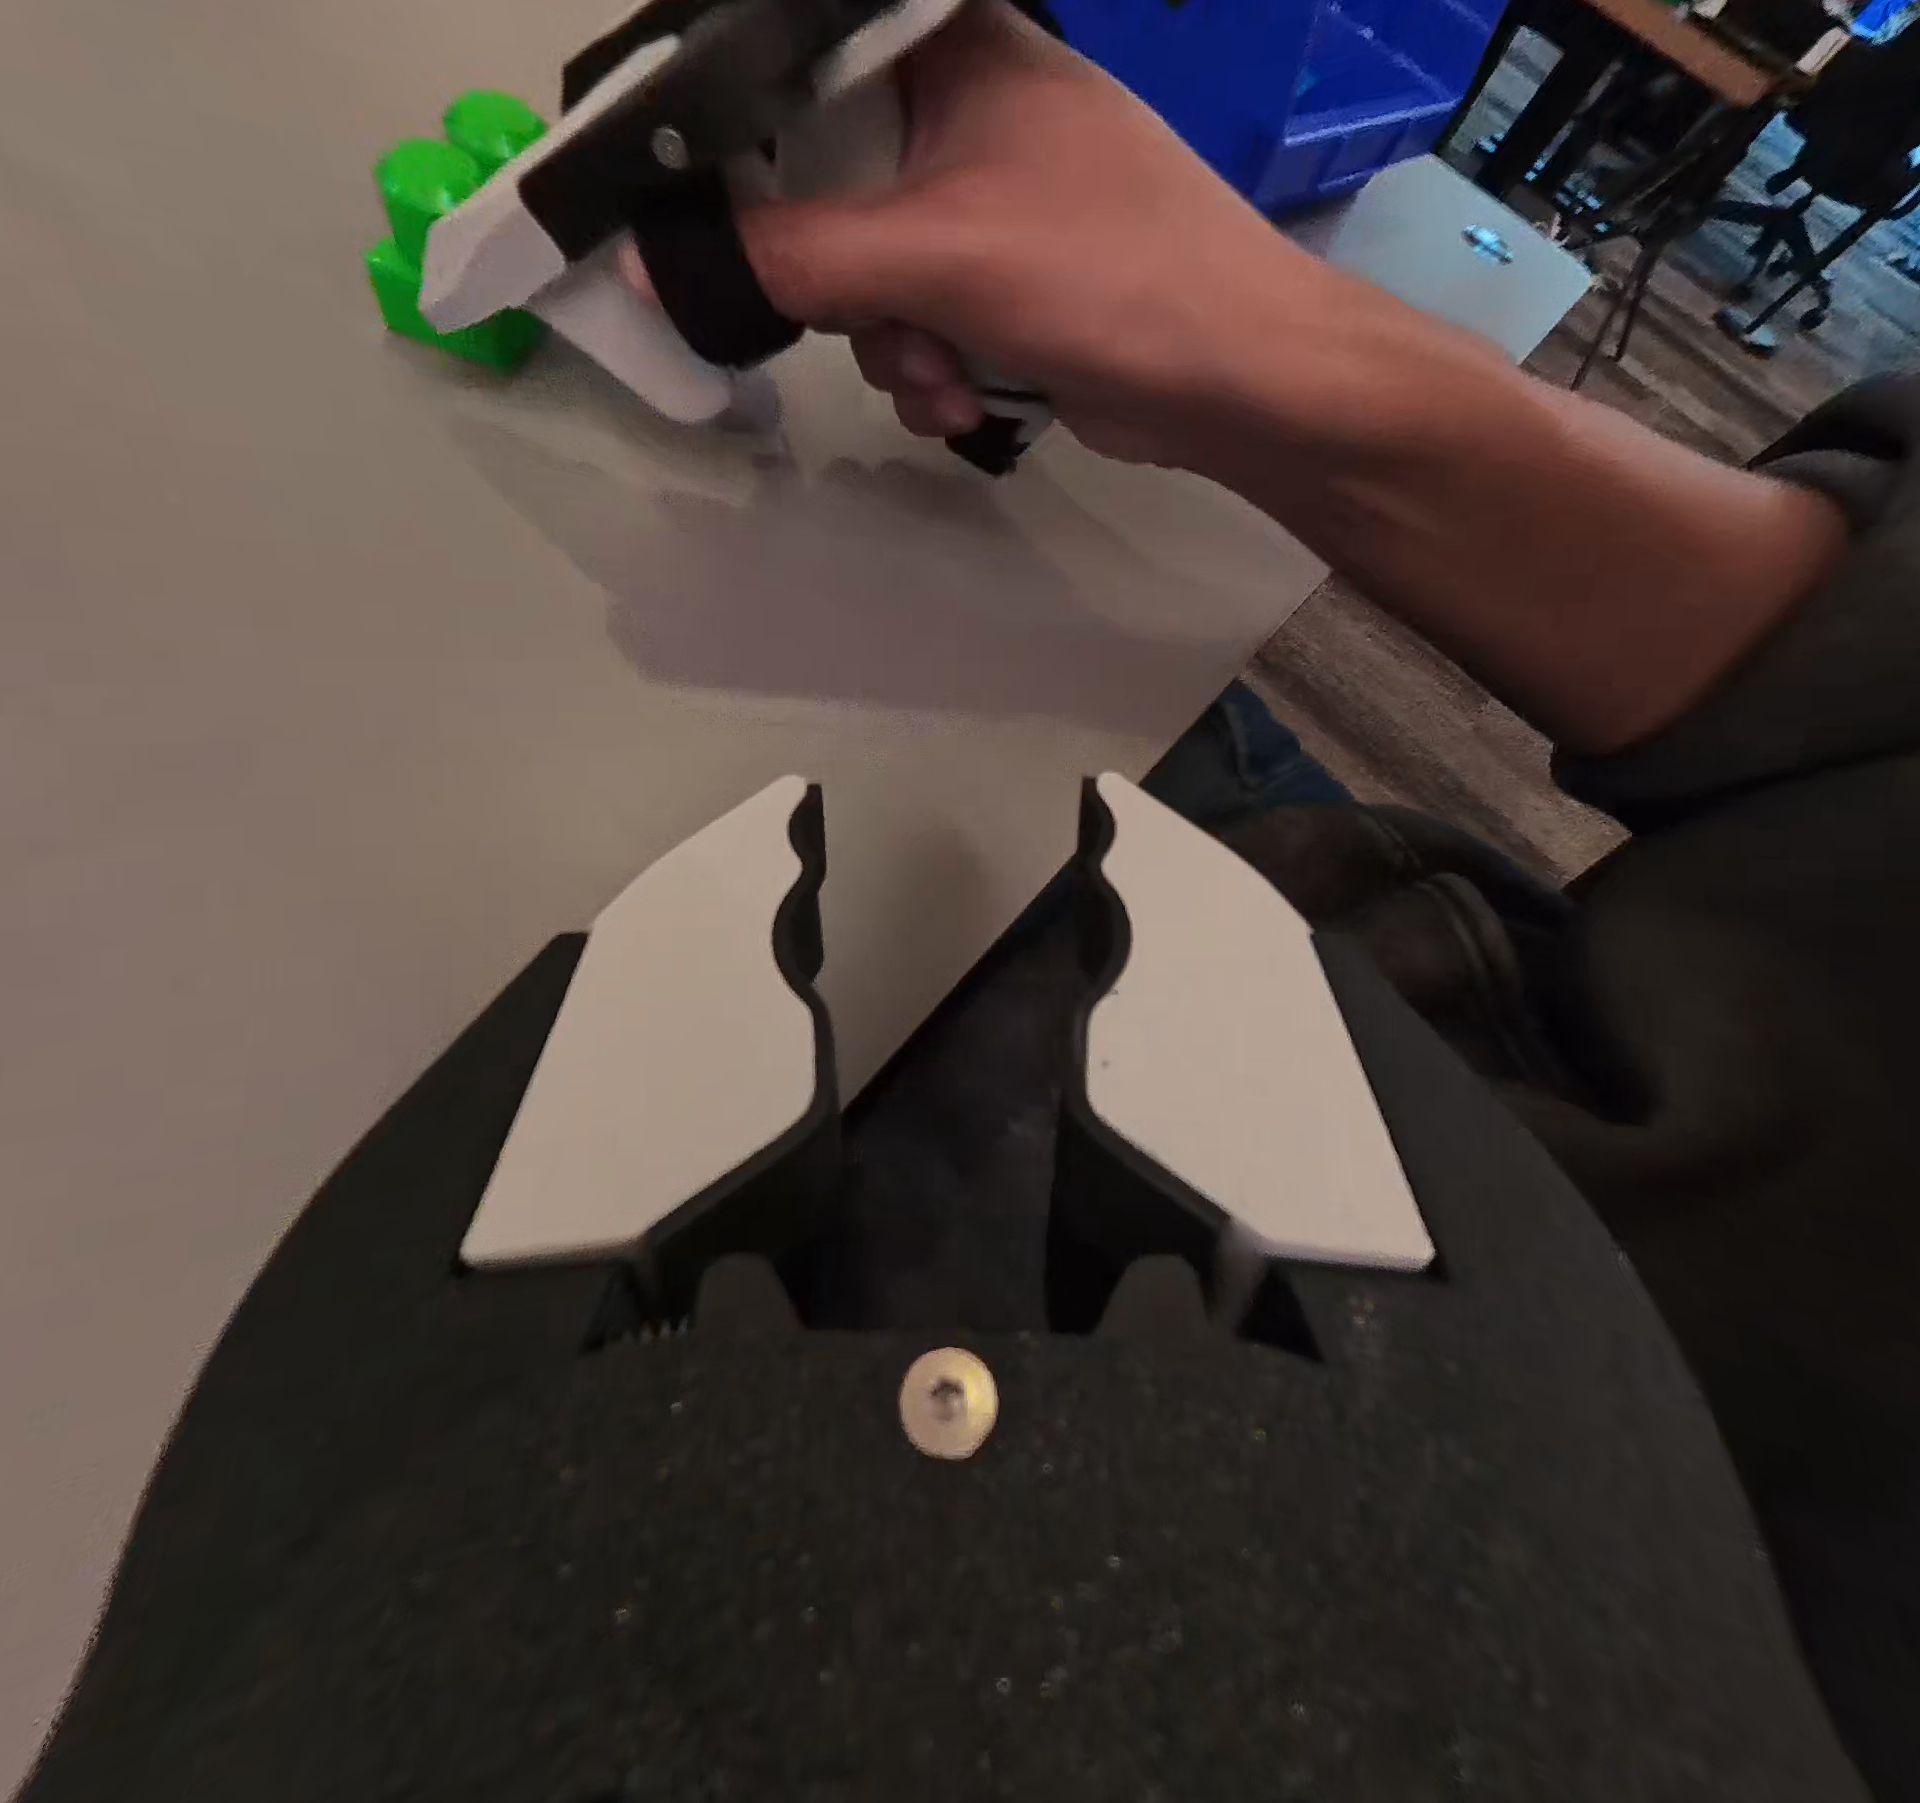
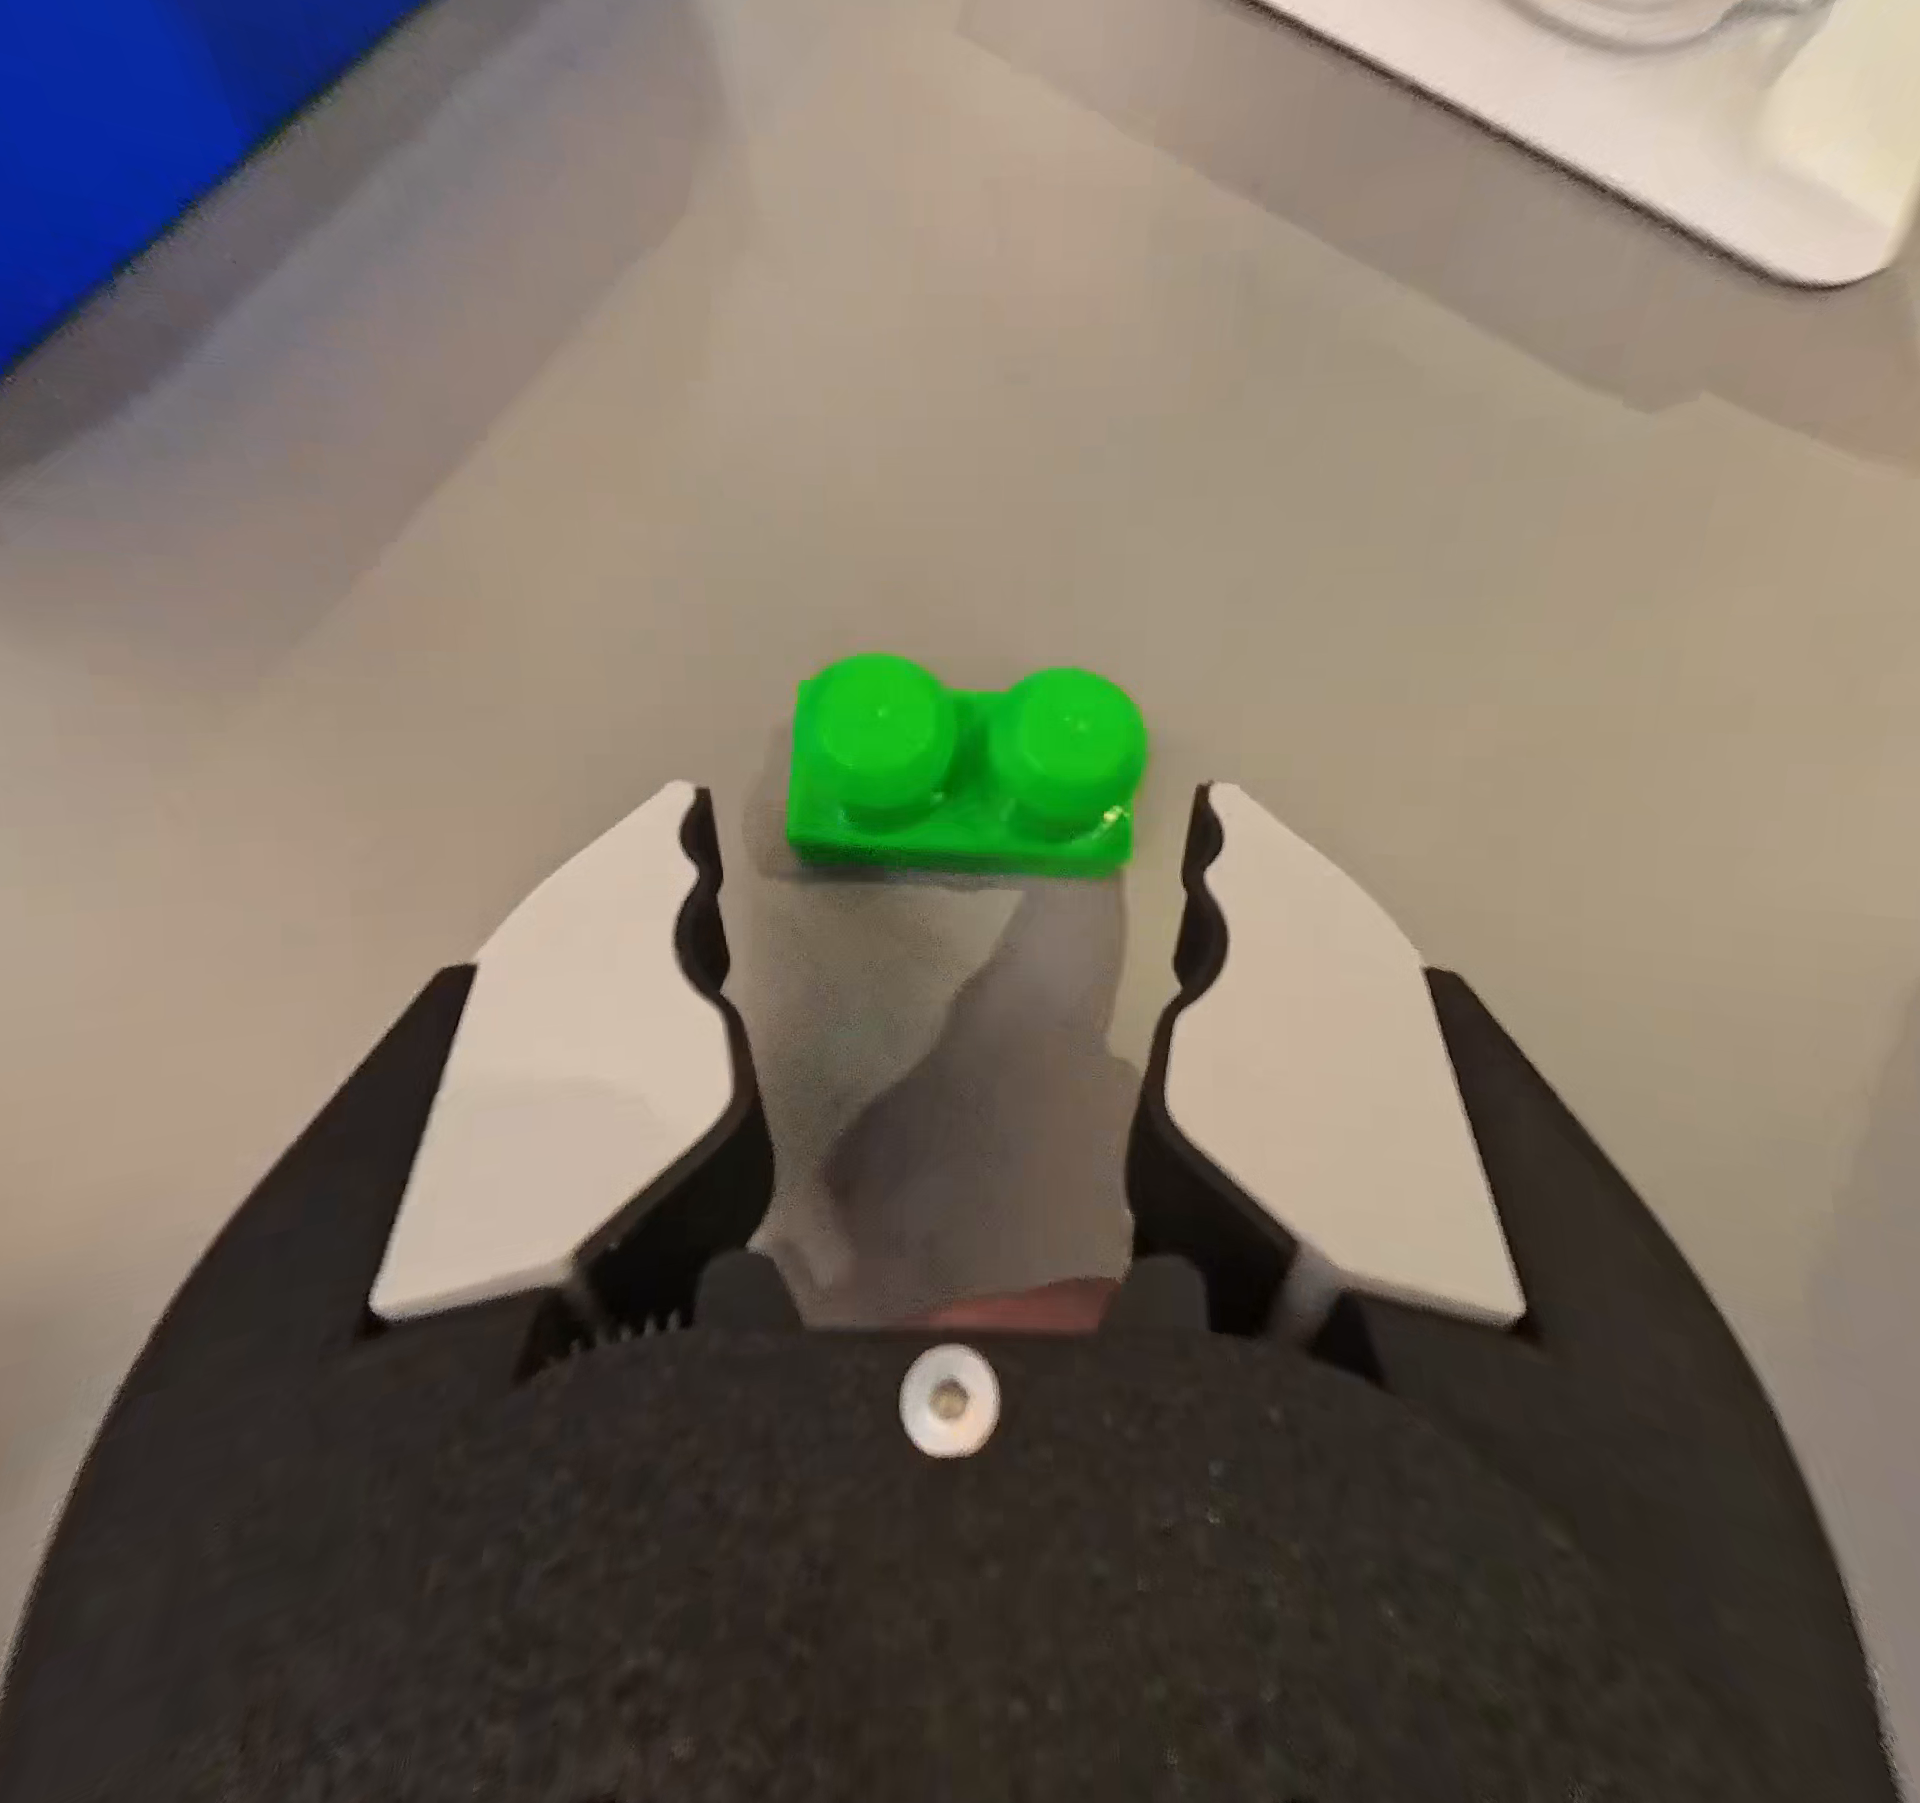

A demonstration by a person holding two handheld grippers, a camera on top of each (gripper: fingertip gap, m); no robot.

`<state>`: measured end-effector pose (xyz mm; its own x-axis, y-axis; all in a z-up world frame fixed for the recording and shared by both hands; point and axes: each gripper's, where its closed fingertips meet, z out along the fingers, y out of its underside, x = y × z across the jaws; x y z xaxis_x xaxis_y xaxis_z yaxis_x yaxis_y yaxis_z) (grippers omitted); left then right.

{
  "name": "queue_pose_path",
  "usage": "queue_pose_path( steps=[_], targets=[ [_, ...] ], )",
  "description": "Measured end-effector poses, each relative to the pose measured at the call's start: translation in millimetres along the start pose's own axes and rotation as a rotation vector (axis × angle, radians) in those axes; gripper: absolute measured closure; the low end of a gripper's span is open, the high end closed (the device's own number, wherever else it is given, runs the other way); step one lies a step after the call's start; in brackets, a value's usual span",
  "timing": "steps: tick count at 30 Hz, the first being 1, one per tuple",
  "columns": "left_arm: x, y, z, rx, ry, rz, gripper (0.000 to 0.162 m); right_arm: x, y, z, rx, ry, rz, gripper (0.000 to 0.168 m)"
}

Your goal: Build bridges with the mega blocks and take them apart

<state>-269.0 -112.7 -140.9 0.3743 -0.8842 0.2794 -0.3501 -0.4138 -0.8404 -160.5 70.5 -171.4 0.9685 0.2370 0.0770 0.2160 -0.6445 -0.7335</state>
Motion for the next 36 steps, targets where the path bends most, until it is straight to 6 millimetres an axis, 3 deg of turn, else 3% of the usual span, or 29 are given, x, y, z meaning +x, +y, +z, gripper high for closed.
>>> queue_pose_path(
  steps=[4,7,10,13,16,18,19,21,23,25,31,34,36],
  targets=[
    [-5.5,7.7,-3.6,-0.012,-0.01,0.019,0.117,1.9,5.9,22.6,-0.074,-0.005,0.04,0.093],
    [-13.6,7.7,-10.6,-0.009,-0.042,0.028,0.117,8.2,4.2,22.3,-0.085,-0.015,0.028,0.094],
    [-21.0,2.6,-19.2,0.018,-0.06,0.017,0.117,18.9,-15.6,-6.4,0.034,-0.019,-0.005,0.094],
    [-26.4,-4.8,-25.3,0.054,-0.055,-0.013,0.117,39.6,-42.4,-68.1,0.176,-0.027,-0.041,0.094],
    [-28.6,-9.2,-26.9,0.075,-0.031,-0.041,0.118,99.4,-63.8,-149.4,0.29,0.102,-0.086,0.094],
    [-30.6,-8.9,-25.4,0.071,-0.028,-0.046,0.118,161.3,-66.5,-200.4,0.308,0.248,-0.093,0.094],
    [-31.2,-8.0,-24.1,0.065,-0.028,-0.044,0.118,193.3,-62.2,-219.7,0.285,0.305,-0.096,0.093],
    [-32.1,-6.3,-20.7,0.05,-0.032,-0.039,0.118,252.7,-37.5,-236.4,0.125,0.352,-0.1,0.094],
    [-30.2,-5.9,-17.5,0.042,-0.024,-0.033,0.118,305.7,-8.3,-234.2,-0.081,0.379,-0.132,0.093],
    [-28.7,-5.1,-14.4,0.029,-0.018,-0.025,0.118,339.3,14.2,-215.0,-0.24,0.32,-0.157,0.093],
    [-27.0,-1.8,-7.4,-0.001,-0.011,-0.009,0.118,382.1,63.7,-135.2,-0.681,0.165,-0.327,0.093],
    [-26.4,0.7,-6.3,-0.013,-0.012,-0.002,0.118,403.8,62.1,-103.2,-0.772,0.221,-0.336,0.093],
    [-26.5,2.7,-6.4,-0.019,-0.018,0.004,0.118,406.8,56.9,-84.7,-0.807,0.226,-0.372,0.093]
  ],
)
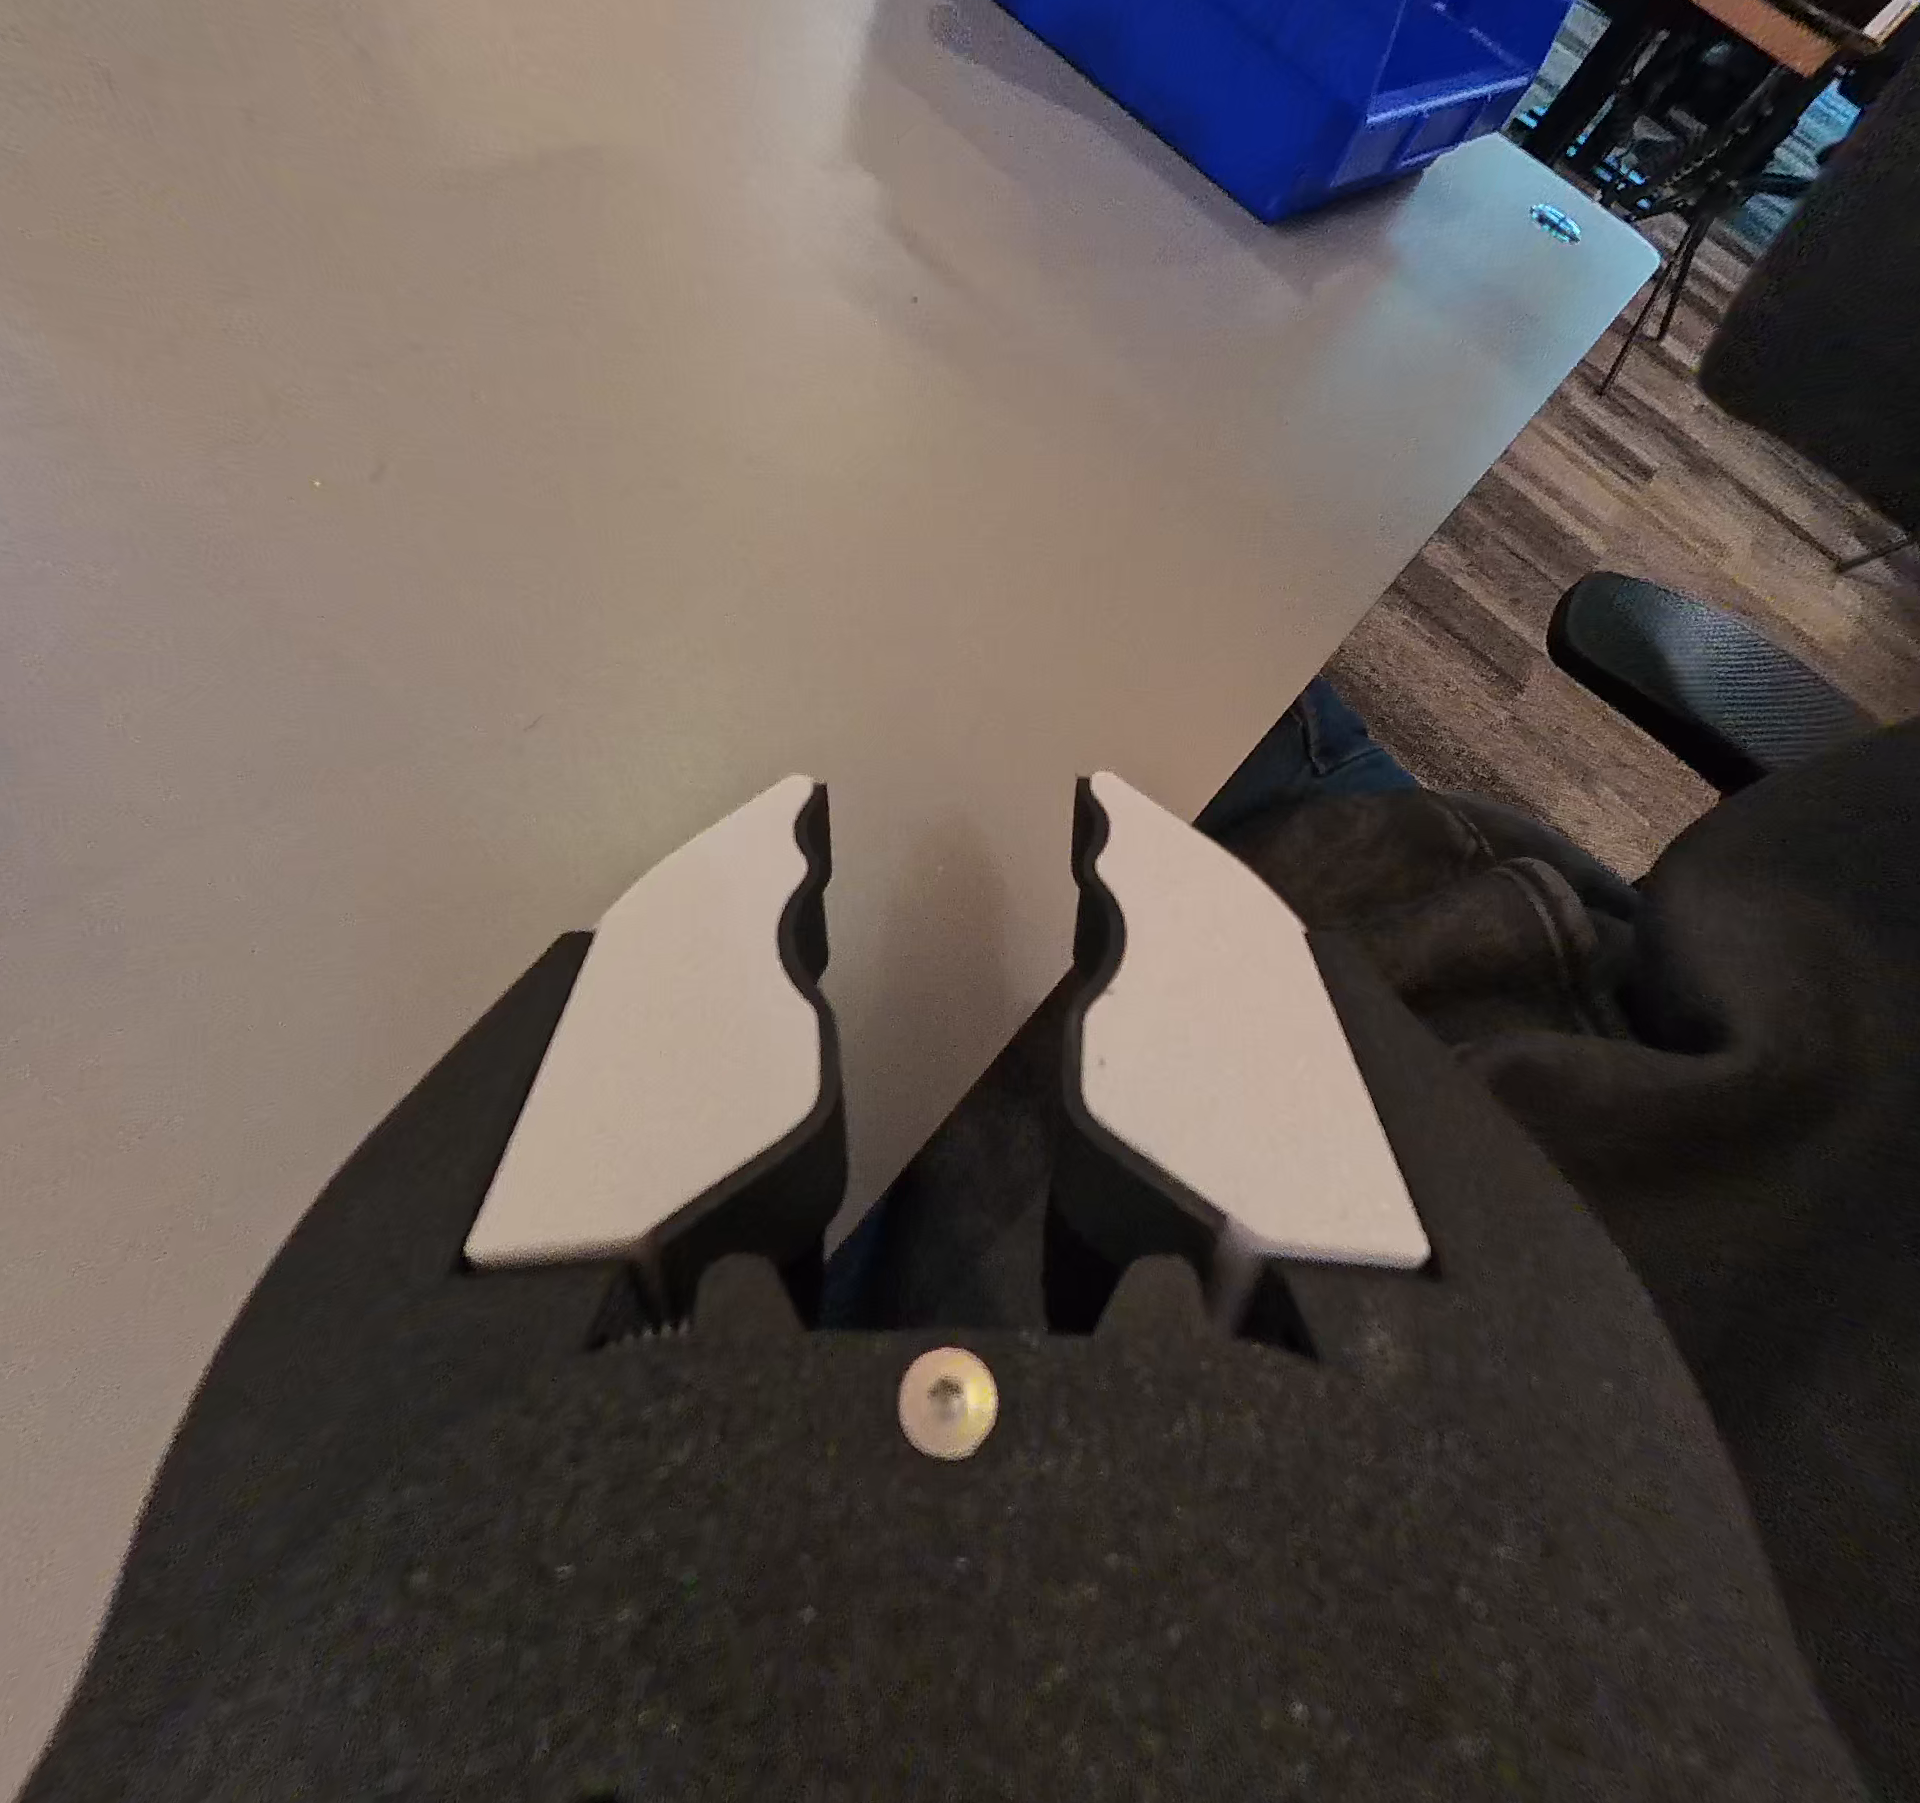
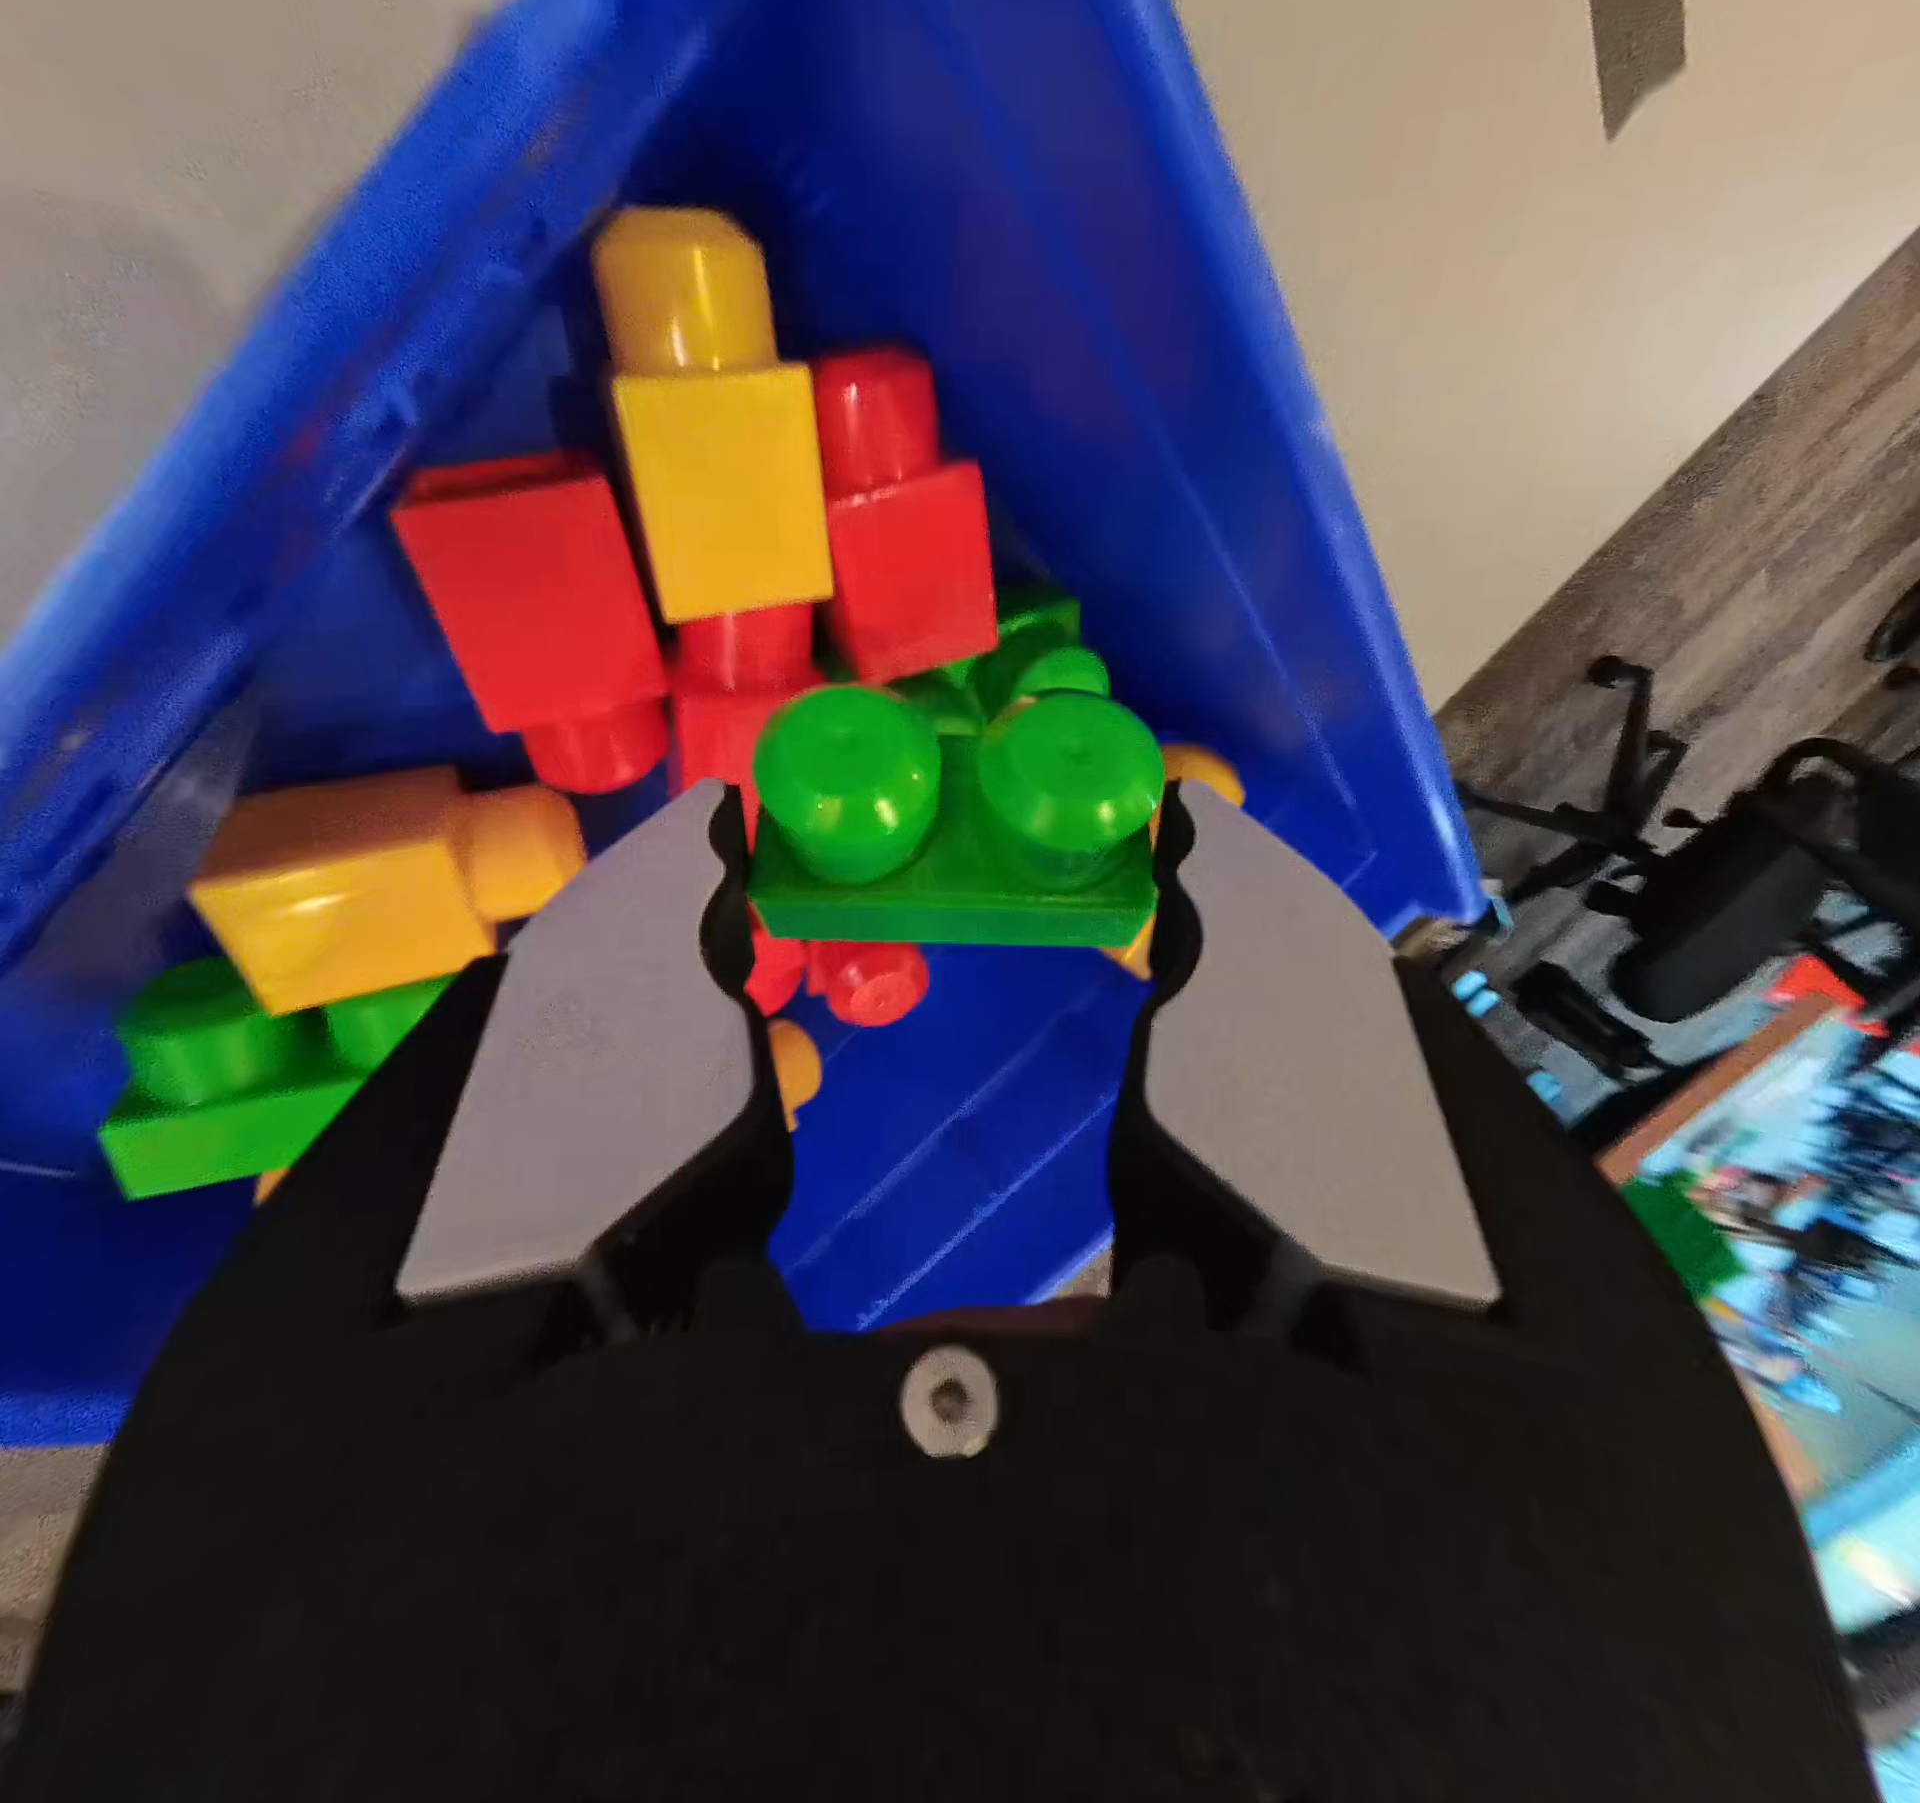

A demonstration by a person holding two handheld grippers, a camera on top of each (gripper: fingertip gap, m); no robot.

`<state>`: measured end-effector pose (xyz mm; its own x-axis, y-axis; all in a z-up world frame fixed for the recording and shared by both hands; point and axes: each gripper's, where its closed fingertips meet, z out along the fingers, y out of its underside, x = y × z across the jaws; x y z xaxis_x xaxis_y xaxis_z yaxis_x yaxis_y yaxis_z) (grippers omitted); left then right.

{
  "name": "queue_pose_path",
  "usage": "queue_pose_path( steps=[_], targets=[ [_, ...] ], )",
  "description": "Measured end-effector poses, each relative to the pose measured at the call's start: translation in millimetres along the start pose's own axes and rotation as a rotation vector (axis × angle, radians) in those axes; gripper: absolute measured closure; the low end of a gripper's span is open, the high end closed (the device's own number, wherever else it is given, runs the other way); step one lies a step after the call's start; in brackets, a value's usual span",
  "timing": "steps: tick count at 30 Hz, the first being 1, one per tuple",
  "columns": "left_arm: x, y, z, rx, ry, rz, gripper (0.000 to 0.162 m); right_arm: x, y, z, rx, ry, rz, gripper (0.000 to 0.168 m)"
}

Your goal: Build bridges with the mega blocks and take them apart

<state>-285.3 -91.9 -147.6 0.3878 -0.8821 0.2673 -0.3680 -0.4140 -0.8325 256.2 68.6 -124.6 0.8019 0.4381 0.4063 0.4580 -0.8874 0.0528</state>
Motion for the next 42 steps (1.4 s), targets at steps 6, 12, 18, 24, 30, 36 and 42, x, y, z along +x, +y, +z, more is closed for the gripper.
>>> queue_pose_path(
  steps=[6,12,18,24,30,36,42],
  targets=[
    [-0.6,8.1,0.2,-0.035,-0.017,0.031,0.117,-7.6,-14.3,16.3,-0.248,0.031,-0.268,0.093],
    [0.7,13.5,-4.7,-0.048,-0.032,0.054,0.116,-0.1,-22.4,-5.6,-0.088,0.011,-0.21,0.085],
    [-4.3,13.6,-6.6,-0.034,-0.052,0.036,0.116,-39.9,-33.8,-159.8,0.553,0.16,-0.032,0.098],
    [-8.6,-7.9,-13.2,0.079,-0.062,-0.018,0.113,-316.6,-18.7,-237.0,1.218,-0.559,-0.126,0.122],
    [-25.2,-14.3,-16.4,0.091,-0.137,-0.037,0.114,-429.2,-20.6,-190.7,1.18,-0.671,-0.046,0.113],
    [-29.3,-32.1,-20.0,0.101,-0.18,-0.038,0.113,-429.4,-22.5,-178.2,1.207,-0.53,-0.02,0.118],
    [-76.9,-110.8,-75.5,0.231,-0.295,-0.073,0.111,-432.9,-24.9,-173.0,1.195,-0.54,-0.041,0.121]
  ],
)
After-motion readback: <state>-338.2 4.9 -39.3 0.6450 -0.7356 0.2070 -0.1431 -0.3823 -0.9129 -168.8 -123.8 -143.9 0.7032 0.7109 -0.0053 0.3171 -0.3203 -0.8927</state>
